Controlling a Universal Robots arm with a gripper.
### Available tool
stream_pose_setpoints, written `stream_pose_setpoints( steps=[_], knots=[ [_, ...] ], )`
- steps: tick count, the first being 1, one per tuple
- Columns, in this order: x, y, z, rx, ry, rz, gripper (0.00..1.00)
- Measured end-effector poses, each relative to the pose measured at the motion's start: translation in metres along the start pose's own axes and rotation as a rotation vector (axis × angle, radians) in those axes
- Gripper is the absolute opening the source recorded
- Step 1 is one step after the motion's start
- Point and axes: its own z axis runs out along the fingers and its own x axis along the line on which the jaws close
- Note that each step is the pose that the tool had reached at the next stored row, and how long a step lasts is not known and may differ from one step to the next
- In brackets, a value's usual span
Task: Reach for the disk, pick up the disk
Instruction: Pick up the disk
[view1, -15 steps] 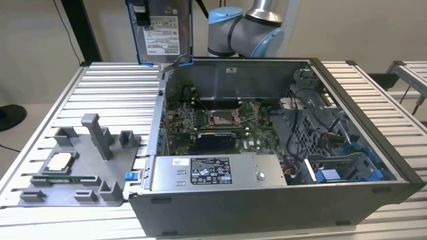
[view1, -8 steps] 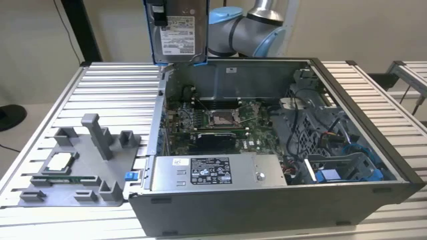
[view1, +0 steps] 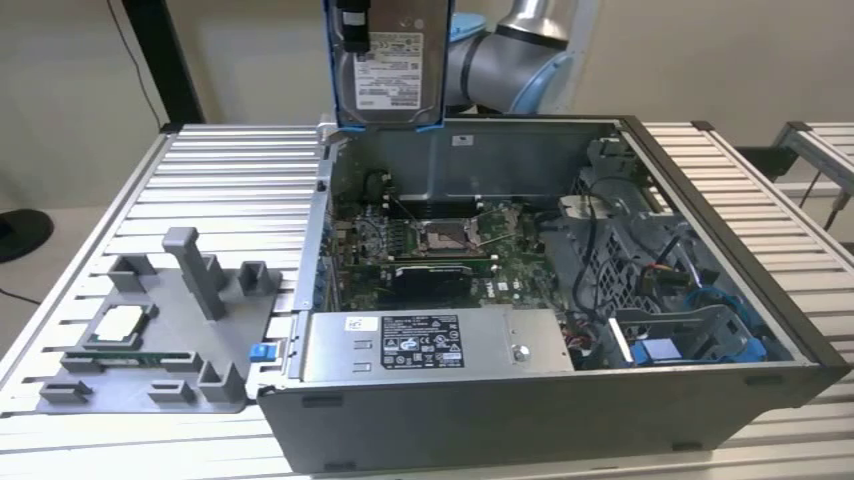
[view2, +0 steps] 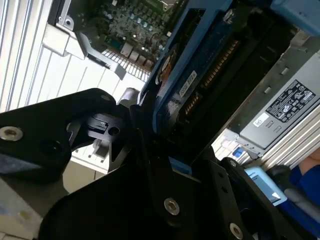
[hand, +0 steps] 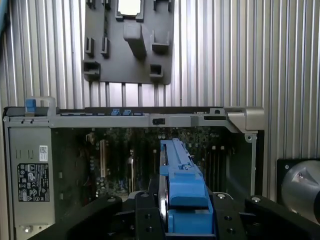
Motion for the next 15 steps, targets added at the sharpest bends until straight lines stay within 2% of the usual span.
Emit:
stream_pose_setpoints(
  steps=[15],
  knots=[
    [-0.0019, -0.0542, -0.0006, -0.0003, 0.0, 0.0, 0.0]
  ],
)
